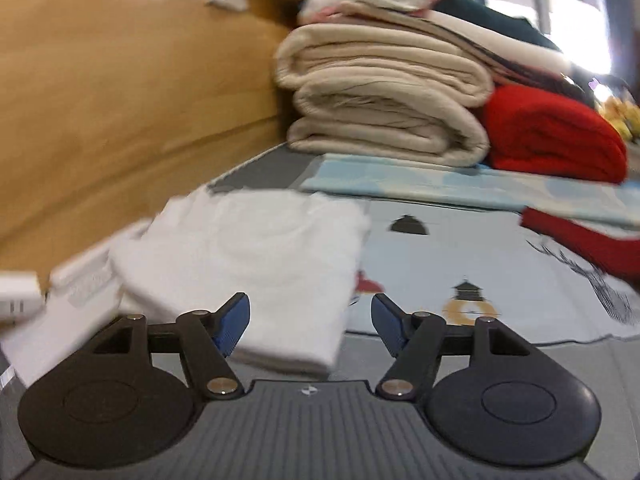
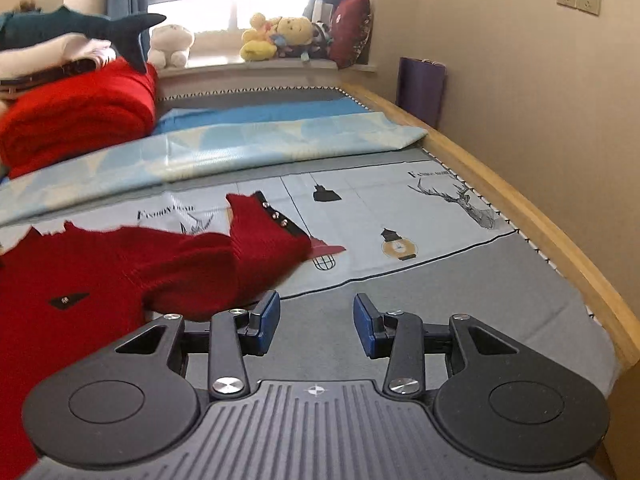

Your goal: Fold small clothes

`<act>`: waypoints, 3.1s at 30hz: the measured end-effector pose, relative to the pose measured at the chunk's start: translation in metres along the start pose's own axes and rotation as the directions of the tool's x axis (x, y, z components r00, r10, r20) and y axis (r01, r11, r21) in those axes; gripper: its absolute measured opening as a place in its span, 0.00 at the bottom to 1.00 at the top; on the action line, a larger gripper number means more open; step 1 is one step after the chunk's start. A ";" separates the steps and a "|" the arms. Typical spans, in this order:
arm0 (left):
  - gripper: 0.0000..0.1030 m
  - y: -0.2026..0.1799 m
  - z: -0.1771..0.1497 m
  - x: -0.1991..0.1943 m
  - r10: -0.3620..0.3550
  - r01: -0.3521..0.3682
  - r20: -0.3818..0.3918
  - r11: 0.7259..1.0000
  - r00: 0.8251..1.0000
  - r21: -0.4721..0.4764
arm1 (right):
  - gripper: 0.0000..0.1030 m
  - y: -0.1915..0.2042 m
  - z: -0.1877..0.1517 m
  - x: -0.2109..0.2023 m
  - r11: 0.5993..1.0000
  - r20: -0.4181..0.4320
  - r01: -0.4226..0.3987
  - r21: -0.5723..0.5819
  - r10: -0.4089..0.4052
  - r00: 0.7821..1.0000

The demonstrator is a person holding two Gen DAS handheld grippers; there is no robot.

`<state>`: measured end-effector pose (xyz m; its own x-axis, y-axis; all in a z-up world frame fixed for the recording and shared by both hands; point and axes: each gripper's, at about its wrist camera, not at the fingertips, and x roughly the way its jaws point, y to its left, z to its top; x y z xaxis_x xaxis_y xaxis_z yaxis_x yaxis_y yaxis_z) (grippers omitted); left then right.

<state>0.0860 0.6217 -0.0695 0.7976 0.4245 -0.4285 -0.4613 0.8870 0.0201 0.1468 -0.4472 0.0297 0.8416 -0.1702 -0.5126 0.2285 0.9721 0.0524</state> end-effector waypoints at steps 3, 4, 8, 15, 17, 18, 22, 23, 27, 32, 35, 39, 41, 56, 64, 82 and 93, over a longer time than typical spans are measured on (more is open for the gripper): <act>0.69 0.017 -0.017 -0.012 -0.026 0.020 -0.031 0.985 0.999 -0.169 | 0.41 0.008 0.001 0.000 1.000 -0.002 -0.005 -0.023 0.005 1.000; 0.69 0.013 -0.020 -0.023 -0.046 0.039 -0.029 0.980 0.999 -0.194 | 0.41 0.009 0.003 0.000 1.000 0.001 -0.012 -0.019 0.012 1.000; 0.70 -0.029 -0.003 -0.073 -0.106 0.110 0.028 0.977 0.994 -0.184 | 0.41 0.016 0.013 0.000 0.998 0.021 -0.062 0.025 0.061 0.998; 0.81 -0.171 0.089 -0.162 -0.246 0.263 0.174 0.962 0.953 -0.076 | 0.42 0.035 0.022 -0.003 0.987 0.052 -0.148 0.057 0.145 0.988; 0.84 -0.213 0.114 -0.187 -0.295 0.313 0.187 0.947 0.937 -0.073 | 0.44 0.040 0.023 -0.005 0.981 0.048 -0.174 0.080 0.170 0.984; 0.84 -0.233 0.124 -0.198 -0.320 0.337 0.182 0.939 0.930 -0.070 | 0.44 0.042 0.023 -0.006 0.978 0.046 -0.187 0.090 0.184 0.982; 0.84 -0.315 0.156 -0.239 -0.399 0.406 0.145 0.914 0.906 -0.022 | 0.44 0.054 0.021 -0.012 0.970 0.049 -0.227 0.089 0.224 0.973; 0.84 -0.335 0.160 -0.250 -0.418 0.422 0.125 0.907 0.900 -0.009 | 0.45 0.056 0.020 -0.014 0.966 0.047 -0.241 0.090 0.237 0.970; 0.84 -0.396 0.158 -0.280 -0.445 0.445 0.034 0.896 0.895 0.014 | 0.46 0.060 0.016 -0.019 0.961 0.039 -0.265 0.075 0.263 0.964; 0.84 -0.448 0.130 -0.278 -0.433 0.435 -0.063 0.899 0.899 0.039 | 0.46 0.053 0.015 -0.015 0.971 0.057 -0.228 0.074 0.224 0.973; 0.83 -0.465 0.105 -0.250 -0.403 0.410 -0.163 0.912 0.901 0.009 | 0.46 0.046 0.017 -0.006 0.974 0.058 -0.202 0.104 0.197 0.979; 0.81 -0.485 0.087 -0.219 -0.288 0.318 -0.307 0.947 0.907 0.053 | 0.46 0.038 0.020 0.009 0.978 0.036 -0.156 0.137 0.152 0.988; 0.75 -0.494 0.082 -0.209 -0.277 0.315 -0.338 0.947 0.899 0.062 | 0.46 0.032 0.024 0.017 0.978 0.025 -0.130 0.165 0.128 0.991; 0.21 -0.562 0.047 -0.192 -0.307 0.423 -0.427 0.882 0.850 0.207 | 0.19 0.044 0.053 0.117 0.977 -0.007 -0.140 0.162 0.143 0.990; 0.23 -0.572 0.037 -0.175 -0.267 0.406 -0.464 0.884 0.845 0.231 | 0.50 0.093 0.050 0.189 0.996 -0.108 -0.085 -0.040 0.080 0.991; 0.23 -0.570 0.051 -0.158 -0.292 0.408 -0.495 0.902 0.819 0.143 | 0.11 0.097 0.039 0.235 0.992 -0.170 0.068 -0.104 -0.085 0.982; 0.23 -0.548 0.061 -0.149 -0.278 0.348 -0.498 0.936 0.822 0.053 | 0.11 0.211 0.074 0.088 0.883 0.230 -0.351 -0.310 0.428 0.874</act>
<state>0.2436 0.0833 0.0390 0.5902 0.0121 -0.8072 -0.1331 0.9877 -0.0825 0.3051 -0.2690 0.0591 0.9460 0.2305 -0.2279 -0.2455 0.9686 -0.0395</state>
